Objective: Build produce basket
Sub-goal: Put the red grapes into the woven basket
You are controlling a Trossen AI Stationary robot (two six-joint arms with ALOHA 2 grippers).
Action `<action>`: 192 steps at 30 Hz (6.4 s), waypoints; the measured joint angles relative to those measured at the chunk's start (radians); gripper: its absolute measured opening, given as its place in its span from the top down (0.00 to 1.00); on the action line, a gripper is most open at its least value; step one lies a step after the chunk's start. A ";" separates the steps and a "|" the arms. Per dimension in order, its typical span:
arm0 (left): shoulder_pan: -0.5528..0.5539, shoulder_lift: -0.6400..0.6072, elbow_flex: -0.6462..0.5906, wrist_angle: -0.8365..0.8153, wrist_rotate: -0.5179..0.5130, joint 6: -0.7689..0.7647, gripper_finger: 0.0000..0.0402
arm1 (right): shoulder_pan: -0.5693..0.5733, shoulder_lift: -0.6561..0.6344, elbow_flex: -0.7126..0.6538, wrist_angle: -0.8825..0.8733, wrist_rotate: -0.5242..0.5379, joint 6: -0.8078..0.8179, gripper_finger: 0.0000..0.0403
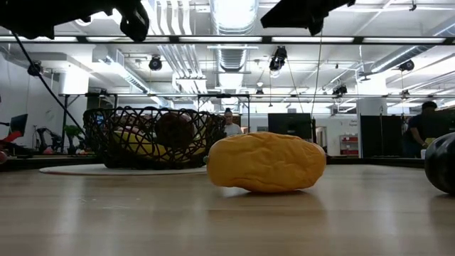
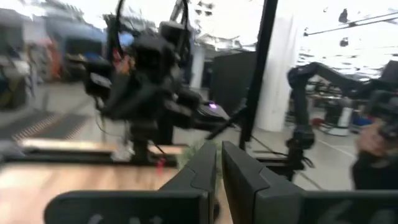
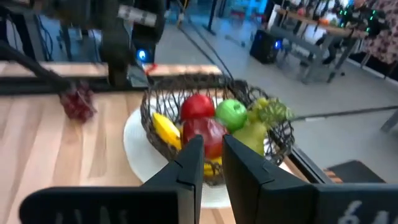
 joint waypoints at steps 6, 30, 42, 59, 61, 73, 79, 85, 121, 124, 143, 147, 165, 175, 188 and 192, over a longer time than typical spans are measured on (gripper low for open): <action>-0.033 0.001 0.076 -0.295 -0.033 -0.157 0.97 | -0.001 -0.046 -0.054 0.025 0.000 -0.001 0.88; -0.370 0.316 0.523 -1.847 0.054 -0.577 0.97 | -0.001 -0.039 -0.064 0.022 0.000 -0.046 0.88; -0.377 0.387 0.499 -1.952 0.041 -0.536 0.70 | -0.001 -0.039 -0.065 0.013 0.000 -0.056 0.88; -0.376 0.379 0.443 -1.917 -0.109 -0.681 0.58 | -0.001 -0.039 -0.065 -0.036 0.000 -0.052 0.88; -0.375 0.379 0.430 -1.885 -0.119 -0.681 0.58 | -0.001 -0.039 -0.065 -0.044 0.000 -0.052 0.88; -0.373 0.379 0.325 -1.812 -0.126 -0.733 0.58 | -0.001 -0.039 -0.075 -0.043 0.000 -0.037 0.88; -0.373 0.379 0.319 -1.776 -0.125 -0.704 0.68 | -0.001 -0.039 -0.076 -0.042 0.000 -0.036 0.88; -0.373 0.379 0.319 -1.774 -0.080 -0.701 0.96 | -0.001 -0.039 -0.077 -0.042 0.000 -0.034 0.88; -0.437 0.034 0.409 -1.162 -0.714 -0.102 1.00 | -0.001 -0.039 -0.132 -0.060 0.000 0.028 0.88; -0.428 0.021 0.410 -1.036 -0.806 0.031 1.00 | -0.001 -0.039 -0.132 -0.060 0.000 0.026 0.88; -0.166 -0.054 0.404 -0.805 -0.878 0.393 1.00 | -0.001 -0.039 -0.132 -0.060 0.000 0.038 0.88; -0.138 -0.059 0.403 -0.930 -0.909 0.365 1.00 | -0.001 -0.039 -0.134 -0.060 0.000 0.039 0.88; -0.122 -0.119 0.402 -1.330 -0.943 0.091 1.00 | -0.001 -0.039 -0.136 -0.061 0.000 0.054 0.88; -0.116 -0.079 0.376 -1.362 -0.945 0.018 1.00 | -0.001 -0.039 -0.140 -0.061 0.000 0.054 0.88; -0.104 0.032 0.337 -1.360 -0.942 -0.029 1.00 | -0.001 -0.039 -0.140 -0.061 0.000 0.061 0.88; -0.080 0.068 0.336 -1.337 -0.943 -0.029 1.00 | -0.001 -0.039 -0.140 -0.061 0.000 0.061 0.88</action>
